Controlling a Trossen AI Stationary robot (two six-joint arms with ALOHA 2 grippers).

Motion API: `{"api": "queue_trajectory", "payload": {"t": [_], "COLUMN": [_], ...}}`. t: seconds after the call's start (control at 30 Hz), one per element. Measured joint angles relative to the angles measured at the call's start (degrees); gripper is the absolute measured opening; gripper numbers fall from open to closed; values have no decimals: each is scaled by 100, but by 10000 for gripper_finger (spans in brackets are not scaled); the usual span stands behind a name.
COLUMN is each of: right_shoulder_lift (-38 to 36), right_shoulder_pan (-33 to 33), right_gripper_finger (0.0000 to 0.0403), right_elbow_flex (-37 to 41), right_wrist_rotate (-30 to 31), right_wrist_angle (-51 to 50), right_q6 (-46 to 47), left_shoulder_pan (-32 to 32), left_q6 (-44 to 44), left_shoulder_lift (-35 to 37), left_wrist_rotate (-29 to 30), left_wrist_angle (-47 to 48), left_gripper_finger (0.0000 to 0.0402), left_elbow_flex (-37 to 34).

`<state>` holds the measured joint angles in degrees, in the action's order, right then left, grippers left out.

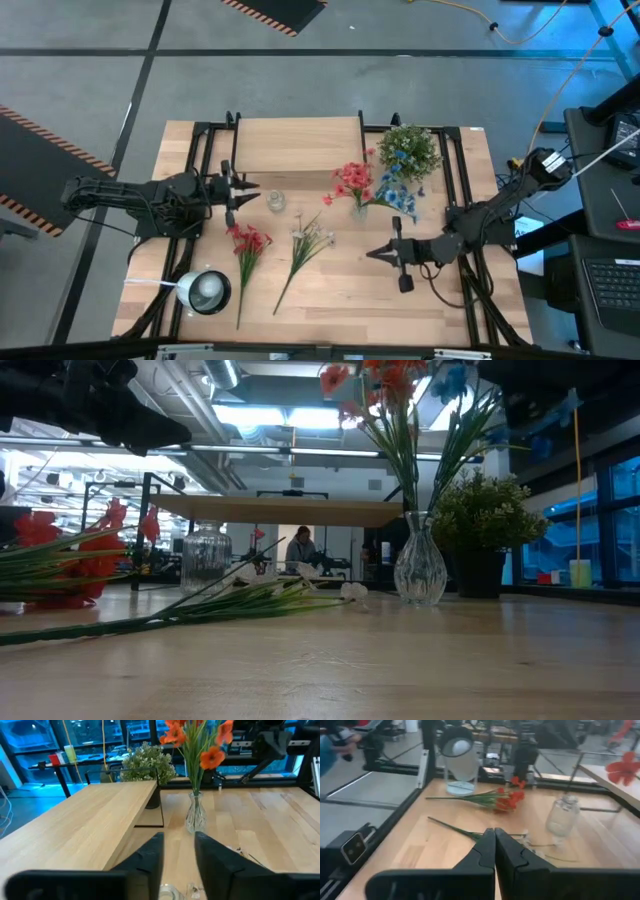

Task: Pick and place flowers into a vace then onto a shelf
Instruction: Put the white flowers into the left transparent vase

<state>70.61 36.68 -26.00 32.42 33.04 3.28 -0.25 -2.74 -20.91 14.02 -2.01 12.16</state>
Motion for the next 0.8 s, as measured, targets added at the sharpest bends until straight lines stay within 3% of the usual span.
{"api": "queue_trajectory", "payload": {"t": [0.17,0.3,0.4,0.53,0.8], "right_shoulder_lift": [0,2,2,4,4], "right_shoulder_pan": [363,537,557,414,163], "right_gripper_finger": [0,0,0,0,0], "right_elbow_flex": [0,0,0,0,0], "right_wrist_rotate": [386,701,1213,1358,1351], "right_wrist_angle": [-316,-676,-1087,-1233,-1229], "right_q6": [622,1065,1278,1297,1266], "left_shoulder_pan": [-2,-2,-2,-2,-2], "left_q6": [-104,-262,31,141,246], "left_shoulder_lift": [2,2,-40,-311,-1761], "left_wrist_rotate": [0,-8,3,251,494], "left_wrist_angle": [-144,-364,-445,-388,152], "left_gripper_finger": [167,191,195,196,196], "left_elbow_flex": [0,0,0,139,1405]}}
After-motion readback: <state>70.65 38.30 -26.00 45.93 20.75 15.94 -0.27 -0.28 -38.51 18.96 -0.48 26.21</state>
